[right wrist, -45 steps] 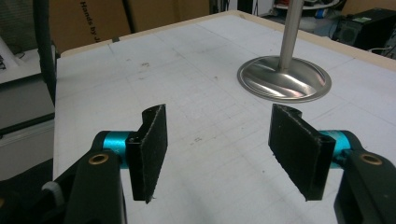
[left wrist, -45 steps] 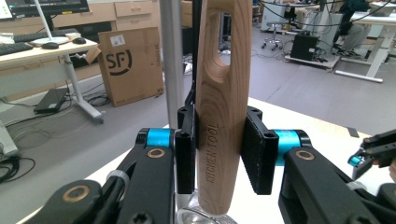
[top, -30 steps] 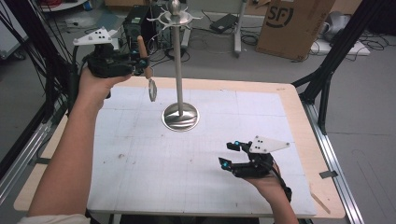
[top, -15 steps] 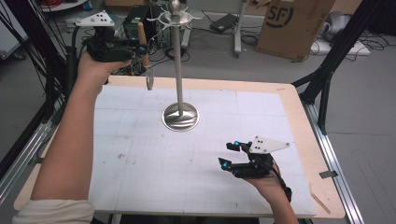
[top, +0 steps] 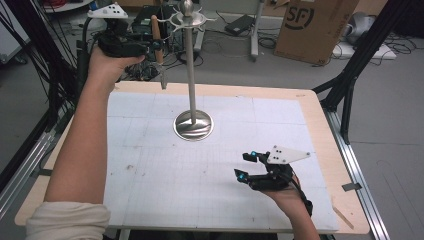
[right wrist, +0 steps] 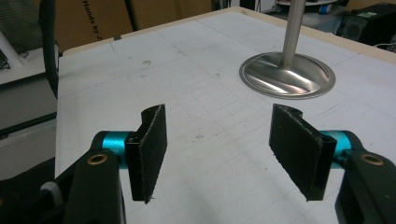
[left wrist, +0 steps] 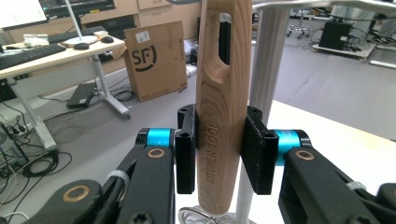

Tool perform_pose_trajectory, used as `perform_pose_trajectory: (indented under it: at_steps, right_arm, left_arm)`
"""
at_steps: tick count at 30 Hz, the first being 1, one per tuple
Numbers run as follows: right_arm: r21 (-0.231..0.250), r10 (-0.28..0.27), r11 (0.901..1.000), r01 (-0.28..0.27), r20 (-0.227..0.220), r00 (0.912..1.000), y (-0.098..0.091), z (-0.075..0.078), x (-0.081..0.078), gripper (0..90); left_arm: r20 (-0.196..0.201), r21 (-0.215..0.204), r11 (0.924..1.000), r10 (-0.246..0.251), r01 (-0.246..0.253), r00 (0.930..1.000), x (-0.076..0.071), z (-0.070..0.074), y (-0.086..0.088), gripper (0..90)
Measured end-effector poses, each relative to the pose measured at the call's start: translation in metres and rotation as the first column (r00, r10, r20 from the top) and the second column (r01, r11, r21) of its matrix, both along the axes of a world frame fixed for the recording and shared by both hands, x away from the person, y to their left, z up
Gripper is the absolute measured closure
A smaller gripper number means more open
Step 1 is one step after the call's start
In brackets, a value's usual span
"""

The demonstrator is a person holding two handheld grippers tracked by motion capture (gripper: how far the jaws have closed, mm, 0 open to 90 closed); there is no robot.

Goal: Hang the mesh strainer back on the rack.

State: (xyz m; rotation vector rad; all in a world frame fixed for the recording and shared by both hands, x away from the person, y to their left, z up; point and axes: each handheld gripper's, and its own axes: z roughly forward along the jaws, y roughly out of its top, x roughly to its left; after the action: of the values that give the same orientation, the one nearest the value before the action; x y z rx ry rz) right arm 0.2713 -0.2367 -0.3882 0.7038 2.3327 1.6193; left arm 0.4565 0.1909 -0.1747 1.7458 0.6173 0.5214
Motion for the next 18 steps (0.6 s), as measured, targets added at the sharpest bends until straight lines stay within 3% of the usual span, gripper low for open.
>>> perform_pose_trajectory:
  at_steps: [18]
  right_arm:
    - [-0.004,-0.001,1.0000,0.001,-0.009,1.0000,0.0010,-0.0021,0.0011,36.5]
  left_arm:
    - [0.008,0.019,0.9997,-0.015,0.014,0.9999,0.0019,0.0042,-0.0061,68.8]
